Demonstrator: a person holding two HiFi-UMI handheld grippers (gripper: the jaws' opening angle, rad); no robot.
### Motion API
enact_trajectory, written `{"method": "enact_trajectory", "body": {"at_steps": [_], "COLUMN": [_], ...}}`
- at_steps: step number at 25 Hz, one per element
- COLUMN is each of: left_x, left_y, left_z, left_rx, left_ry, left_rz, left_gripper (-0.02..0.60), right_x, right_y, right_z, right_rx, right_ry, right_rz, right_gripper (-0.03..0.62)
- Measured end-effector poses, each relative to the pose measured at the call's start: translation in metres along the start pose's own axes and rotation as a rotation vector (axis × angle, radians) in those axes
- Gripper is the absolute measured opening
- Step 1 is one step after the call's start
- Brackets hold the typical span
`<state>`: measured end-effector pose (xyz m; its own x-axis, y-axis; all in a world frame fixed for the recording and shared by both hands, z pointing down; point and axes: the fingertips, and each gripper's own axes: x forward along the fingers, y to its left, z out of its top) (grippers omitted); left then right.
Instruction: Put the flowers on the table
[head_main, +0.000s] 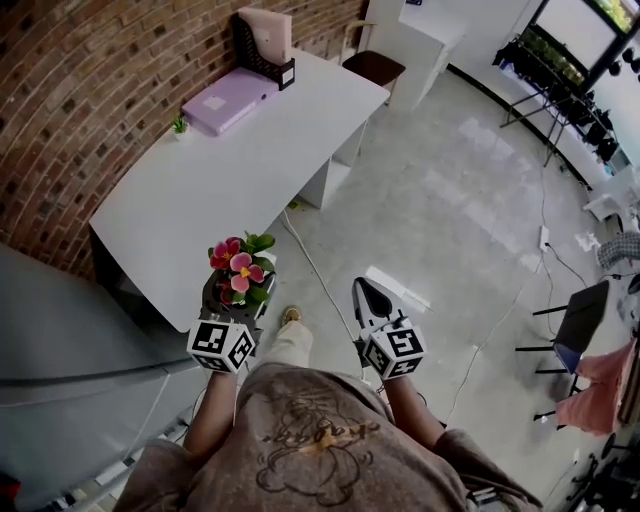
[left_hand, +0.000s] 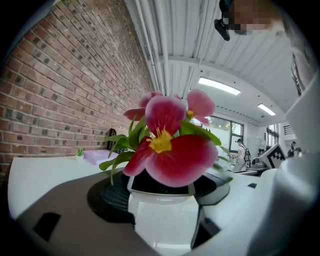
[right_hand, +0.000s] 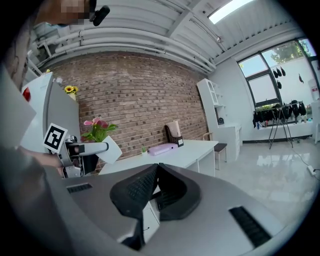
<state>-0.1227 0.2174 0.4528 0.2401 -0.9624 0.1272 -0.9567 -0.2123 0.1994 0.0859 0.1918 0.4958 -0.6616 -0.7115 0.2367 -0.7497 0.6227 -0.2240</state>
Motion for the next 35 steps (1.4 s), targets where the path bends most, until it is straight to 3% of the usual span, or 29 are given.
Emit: {"method": "enact_trajectory", "body": {"at_steps": [17,26,35], "left_x": [0.144,0.2,0.233], "left_y": [0.054,0.069,0.073], "left_z": [0.029,0.031,0.03], "left_rx": [0.022,0.024,0.014], "left_ry": [0.057,0.098,0.114], "left_rz": [-0.12,-0.195,-0.214], "left_gripper": [0.364,0.364,0.364], "right_x": [0.112,0.151,0.171], "right_y": [-0.062,-0.081,-0.102], "right_z": [0.053,0.065,0.073], "right_rx": [0.015,0.014,0.018], "right_ry": [-0.031,-0.029,-0.016], "right_rz": [-0.098,-0.152,-0.172], "right_gripper": [0.003,0.003,0.005]}}
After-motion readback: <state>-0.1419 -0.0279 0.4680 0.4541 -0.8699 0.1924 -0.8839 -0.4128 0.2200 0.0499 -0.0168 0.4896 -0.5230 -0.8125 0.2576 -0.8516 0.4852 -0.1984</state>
